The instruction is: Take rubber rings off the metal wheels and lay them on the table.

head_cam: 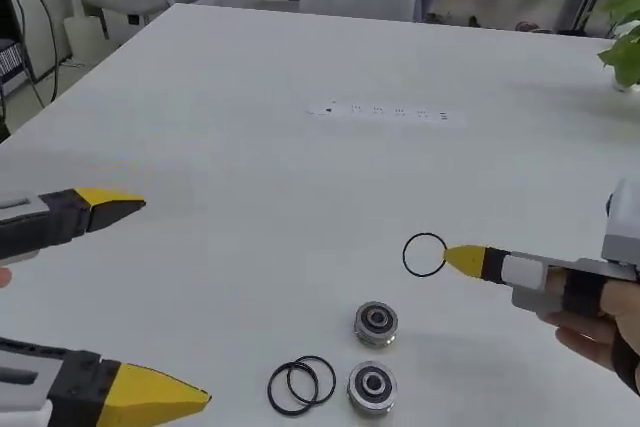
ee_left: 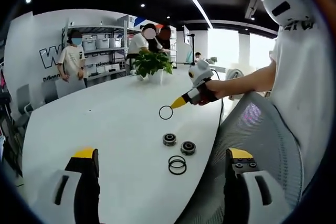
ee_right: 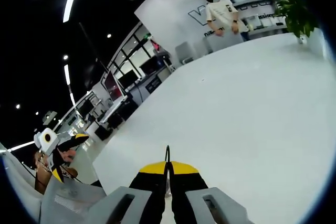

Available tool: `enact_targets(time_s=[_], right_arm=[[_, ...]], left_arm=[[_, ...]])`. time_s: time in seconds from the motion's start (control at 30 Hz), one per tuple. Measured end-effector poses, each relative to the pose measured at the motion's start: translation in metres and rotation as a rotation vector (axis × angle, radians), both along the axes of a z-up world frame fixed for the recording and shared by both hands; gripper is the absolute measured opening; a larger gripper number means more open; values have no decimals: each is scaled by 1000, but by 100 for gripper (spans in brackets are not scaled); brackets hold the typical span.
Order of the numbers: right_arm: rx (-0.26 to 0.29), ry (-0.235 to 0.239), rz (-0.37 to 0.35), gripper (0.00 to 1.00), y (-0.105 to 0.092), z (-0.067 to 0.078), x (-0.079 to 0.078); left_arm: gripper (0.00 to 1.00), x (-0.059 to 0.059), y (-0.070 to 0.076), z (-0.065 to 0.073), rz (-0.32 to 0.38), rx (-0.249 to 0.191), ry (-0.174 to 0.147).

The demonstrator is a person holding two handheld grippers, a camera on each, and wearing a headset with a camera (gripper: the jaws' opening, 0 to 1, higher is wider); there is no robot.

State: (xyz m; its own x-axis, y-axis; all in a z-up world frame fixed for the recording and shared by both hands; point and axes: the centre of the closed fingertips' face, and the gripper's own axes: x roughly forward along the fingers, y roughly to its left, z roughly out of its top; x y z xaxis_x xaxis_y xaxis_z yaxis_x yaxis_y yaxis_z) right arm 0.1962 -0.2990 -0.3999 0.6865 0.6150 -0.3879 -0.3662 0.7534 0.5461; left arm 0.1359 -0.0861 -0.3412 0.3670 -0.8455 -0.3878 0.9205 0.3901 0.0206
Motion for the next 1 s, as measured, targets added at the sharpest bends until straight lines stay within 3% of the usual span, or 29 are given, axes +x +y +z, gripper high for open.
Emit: enact_targets(time_s=[0.33, 0.57, 0.73, 1.0], right_arm=[[12, -9, -22, 0, -5, 5, 1], [20, -21, -25, 0, -3, 10, 1], [26, -30, -20, 0, -1, 14, 1], [29, -44, 0, 0, 7, 20, 0]], left_arm=[[99, -6, 4, -20, 28, 14, 45], [99, -10, -2, -30, 33, 4, 72], [99, -16, -5, -38, 21, 25, 93], [99, -15, -4, -37, 34, 15, 96]])
